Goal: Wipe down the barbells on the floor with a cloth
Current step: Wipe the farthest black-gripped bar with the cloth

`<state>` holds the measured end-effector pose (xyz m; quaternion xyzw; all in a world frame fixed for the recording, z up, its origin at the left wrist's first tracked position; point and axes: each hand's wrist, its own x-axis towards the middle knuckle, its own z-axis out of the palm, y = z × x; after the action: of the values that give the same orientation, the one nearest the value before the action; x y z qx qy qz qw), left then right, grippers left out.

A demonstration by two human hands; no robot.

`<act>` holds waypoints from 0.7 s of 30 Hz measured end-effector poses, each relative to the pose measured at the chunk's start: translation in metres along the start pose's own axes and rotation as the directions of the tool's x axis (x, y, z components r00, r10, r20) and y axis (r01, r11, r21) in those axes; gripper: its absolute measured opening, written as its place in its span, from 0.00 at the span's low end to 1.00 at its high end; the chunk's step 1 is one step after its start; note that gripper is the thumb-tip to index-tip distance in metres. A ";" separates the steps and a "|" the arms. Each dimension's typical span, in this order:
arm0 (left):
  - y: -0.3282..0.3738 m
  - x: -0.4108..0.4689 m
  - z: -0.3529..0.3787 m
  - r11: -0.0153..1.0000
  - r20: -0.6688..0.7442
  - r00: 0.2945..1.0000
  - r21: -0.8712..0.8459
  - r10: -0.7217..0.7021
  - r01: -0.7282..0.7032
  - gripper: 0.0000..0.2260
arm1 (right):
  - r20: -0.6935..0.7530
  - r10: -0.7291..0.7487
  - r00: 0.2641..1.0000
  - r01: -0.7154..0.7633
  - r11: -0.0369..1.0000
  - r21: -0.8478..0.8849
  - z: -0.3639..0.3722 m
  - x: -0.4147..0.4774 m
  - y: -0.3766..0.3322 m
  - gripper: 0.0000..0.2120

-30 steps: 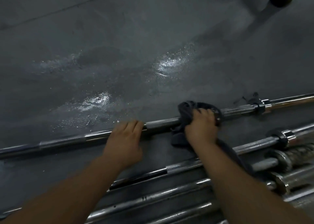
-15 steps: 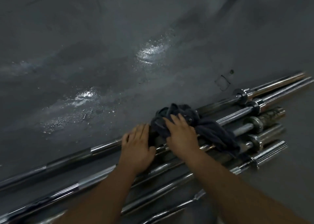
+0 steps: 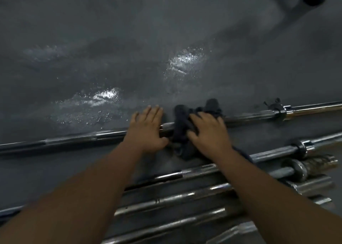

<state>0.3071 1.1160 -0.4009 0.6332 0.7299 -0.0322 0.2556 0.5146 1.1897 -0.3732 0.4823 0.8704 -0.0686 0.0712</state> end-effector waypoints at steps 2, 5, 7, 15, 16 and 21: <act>-0.009 0.019 -0.007 0.999 -0.026 0.999 0.040 0.033 -0.032 0.47 | -0.057 0.161 0.985 -0.157 0.985 0.065 0.001 0.015 0.034 0.21; -0.020 0.041 -0.012 0.998 -0.065 0.998 0.066 0.025 -0.021 0.47 | -0.071 0.396 0.915 -0.381 0.910 0.164 0.006 0.049 -0.009 0.21; -0.023 0.048 -0.017 0.995 -0.113 0.993 0.096 0.011 0.000 0.44 | -0.074 0.274 0.959 -0.257 0.950 0.178 0.005 0.060 -0.066 0.21; -0.003 0.000 0.005 0.990 -0.051 0.999 0.141 0.003 0.004 0.48 | -0.016 0.338 0.941 -0.329 0.925 0.188 0.001 0.040 -0.001 0.23; 0.002 -0.008 0.010 0.990 -0.059 0.998 0.140 0.006 0.002 0.47 | -0.005 0.350 0.937 -0.345 0.925 0.157 0.004 0.037 -0.024 0.21; 0.011 -0.033 0.021 0.996 -0.068 0.998 0.086 0.006 -0.001 0.45 | 0.088 0.036 0.996 -0.051 0.984 0.171 -0.005 0.015 -0.047 0.16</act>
<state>0.3268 1.0805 -0.4021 0.6455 0.7350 -0.0416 0.2032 0.4671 1.1780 -0.3690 0.5022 0.8467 -0.1627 0.0671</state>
